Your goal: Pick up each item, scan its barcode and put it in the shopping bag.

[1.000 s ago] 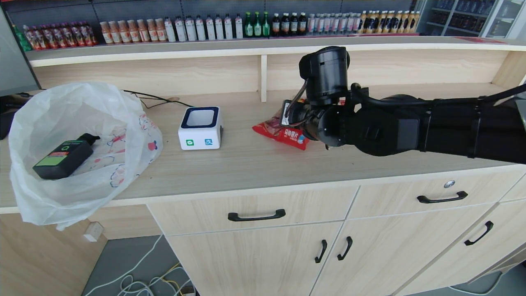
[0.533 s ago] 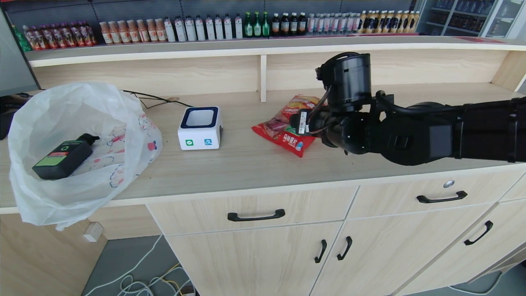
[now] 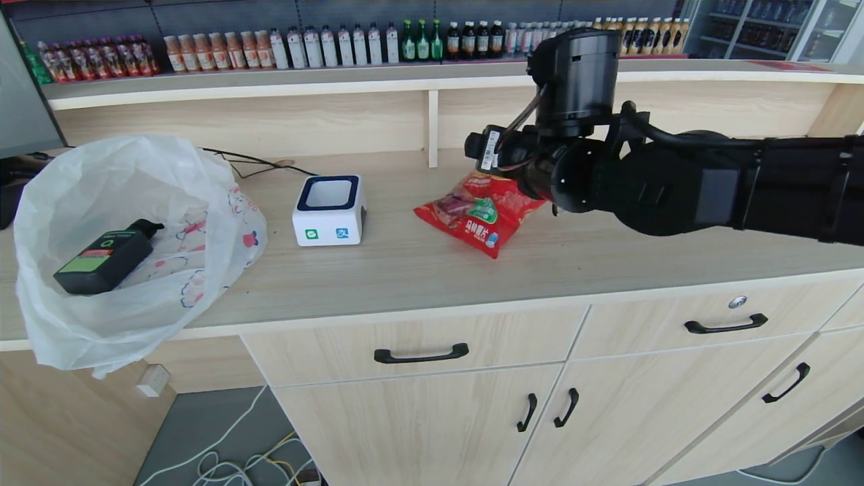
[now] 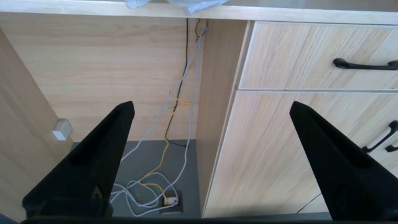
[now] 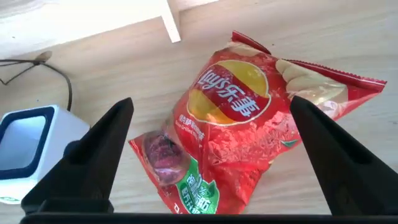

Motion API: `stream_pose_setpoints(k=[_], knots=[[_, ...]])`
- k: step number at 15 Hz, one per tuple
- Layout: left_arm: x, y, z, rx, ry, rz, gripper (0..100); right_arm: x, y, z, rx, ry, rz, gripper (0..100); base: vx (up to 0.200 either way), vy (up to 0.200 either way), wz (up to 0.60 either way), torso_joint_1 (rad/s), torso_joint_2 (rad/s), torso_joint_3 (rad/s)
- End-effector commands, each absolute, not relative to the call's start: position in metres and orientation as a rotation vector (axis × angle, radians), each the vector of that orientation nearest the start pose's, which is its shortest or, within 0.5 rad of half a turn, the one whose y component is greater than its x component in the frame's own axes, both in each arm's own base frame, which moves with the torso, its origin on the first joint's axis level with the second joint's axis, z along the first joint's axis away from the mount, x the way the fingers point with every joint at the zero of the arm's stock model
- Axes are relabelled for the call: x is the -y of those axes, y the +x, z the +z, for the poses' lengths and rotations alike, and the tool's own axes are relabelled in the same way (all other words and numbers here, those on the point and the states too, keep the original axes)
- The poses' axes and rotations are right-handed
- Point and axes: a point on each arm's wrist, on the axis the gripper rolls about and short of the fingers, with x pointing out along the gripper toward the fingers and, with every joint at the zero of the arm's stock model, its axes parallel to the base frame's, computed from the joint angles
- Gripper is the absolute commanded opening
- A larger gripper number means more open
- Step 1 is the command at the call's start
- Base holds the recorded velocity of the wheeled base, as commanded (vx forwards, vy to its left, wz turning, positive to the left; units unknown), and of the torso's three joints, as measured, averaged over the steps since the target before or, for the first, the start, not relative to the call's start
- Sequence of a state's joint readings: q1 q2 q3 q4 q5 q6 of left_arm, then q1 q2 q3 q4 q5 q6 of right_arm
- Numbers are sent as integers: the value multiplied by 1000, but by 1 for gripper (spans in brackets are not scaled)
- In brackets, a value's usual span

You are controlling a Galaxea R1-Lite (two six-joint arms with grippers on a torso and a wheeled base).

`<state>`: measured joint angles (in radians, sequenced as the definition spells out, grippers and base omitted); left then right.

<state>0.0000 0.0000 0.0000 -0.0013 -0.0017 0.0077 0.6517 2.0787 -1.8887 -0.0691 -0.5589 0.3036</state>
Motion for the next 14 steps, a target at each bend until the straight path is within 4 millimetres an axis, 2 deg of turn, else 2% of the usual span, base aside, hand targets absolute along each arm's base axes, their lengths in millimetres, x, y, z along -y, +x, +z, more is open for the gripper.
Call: stream_pose_setpoints(k=[1,4,12,14], knots=[[0,-23,76,2,8,-2,100,-265,370,267,-145,235,52,100,0,0,0,0,0,0],[0,-23,76,2,8,-2,100,-262,377,257,-179,216,30,100,0,0,0,0,0,0],[0,-23,76,2,8,-2,100,-274,384,228,-239,154,41,100,0,0,0,0,0,0],[0,-23,76,2,8,-2,100,-274,383,226,-259,94,108,100,0,0,0,0,0,0]])
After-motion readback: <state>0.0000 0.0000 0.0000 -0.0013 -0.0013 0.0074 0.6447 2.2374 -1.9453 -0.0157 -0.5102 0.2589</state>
